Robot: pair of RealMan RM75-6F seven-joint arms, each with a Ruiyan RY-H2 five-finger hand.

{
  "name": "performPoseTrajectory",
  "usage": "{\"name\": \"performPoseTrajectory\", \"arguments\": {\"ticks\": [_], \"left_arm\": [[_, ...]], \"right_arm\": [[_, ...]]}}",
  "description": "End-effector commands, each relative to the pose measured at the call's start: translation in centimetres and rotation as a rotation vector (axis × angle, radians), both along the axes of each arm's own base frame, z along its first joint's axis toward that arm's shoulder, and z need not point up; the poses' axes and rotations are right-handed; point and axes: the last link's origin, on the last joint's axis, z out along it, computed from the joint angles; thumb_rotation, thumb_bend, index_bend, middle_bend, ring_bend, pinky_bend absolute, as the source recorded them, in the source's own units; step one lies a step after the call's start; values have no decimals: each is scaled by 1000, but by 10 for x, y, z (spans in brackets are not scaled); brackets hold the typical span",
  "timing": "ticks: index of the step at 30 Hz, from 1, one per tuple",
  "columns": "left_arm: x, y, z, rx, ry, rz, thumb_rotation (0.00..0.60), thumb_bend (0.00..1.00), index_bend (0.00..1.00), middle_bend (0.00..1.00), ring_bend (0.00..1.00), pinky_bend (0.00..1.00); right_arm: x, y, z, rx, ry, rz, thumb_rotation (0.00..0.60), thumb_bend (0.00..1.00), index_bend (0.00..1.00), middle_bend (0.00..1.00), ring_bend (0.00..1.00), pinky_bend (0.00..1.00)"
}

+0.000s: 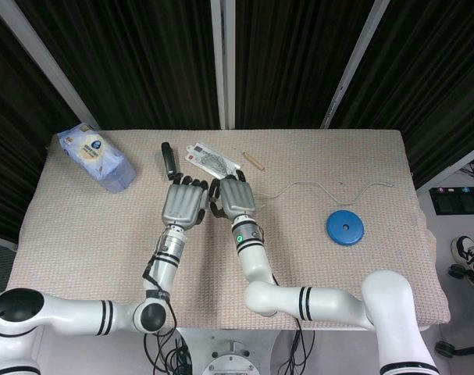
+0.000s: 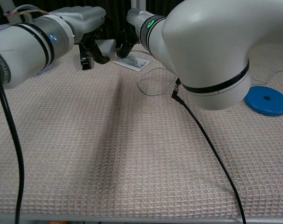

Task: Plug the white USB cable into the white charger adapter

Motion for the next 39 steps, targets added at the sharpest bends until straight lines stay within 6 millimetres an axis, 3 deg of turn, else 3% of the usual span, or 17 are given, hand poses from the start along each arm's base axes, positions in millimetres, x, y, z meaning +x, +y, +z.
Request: {"name": "performPoseTrajectory", "arguments": {"ticks": [1,9,13,19,23,34,39], "left_arm": [[1,0,0,-2,-1,0,600,399,429,421,220,158],[0,0,0,-4,-2,2,600,399,429,421,220,158],[-3,1,0,-2,-1,7,600,400,428,422,220,158],[-9,2,0,-3,5,17,600,399,429,421,220,158],[-12,2,-1,-8,7,22,600,399,429,421,220,158],[-32,1,-9,-84,-23,61,600,399,428,414,220,159],[-40,1,-12,-115,-58,94,600,399,428,413,220,162]], "right_arm": [[1,0,-1,2,-3,0,600,331,589,467,201,0],[0,1,-2,5,5,5,600,327,558,448,202,0],[-3,2,-1,10,8,6,600,298,453,421,200,0],[-6,3,3,19,13,13,600,158,303,391,182,0],[-10,2,6,15,23,16,600,136,230,357,170,0],[-30,-2,23,-8,72,15,600,133,197,310,160,0],[-38,0,24,13,84,9,600,149,296,345,160,0]]}}
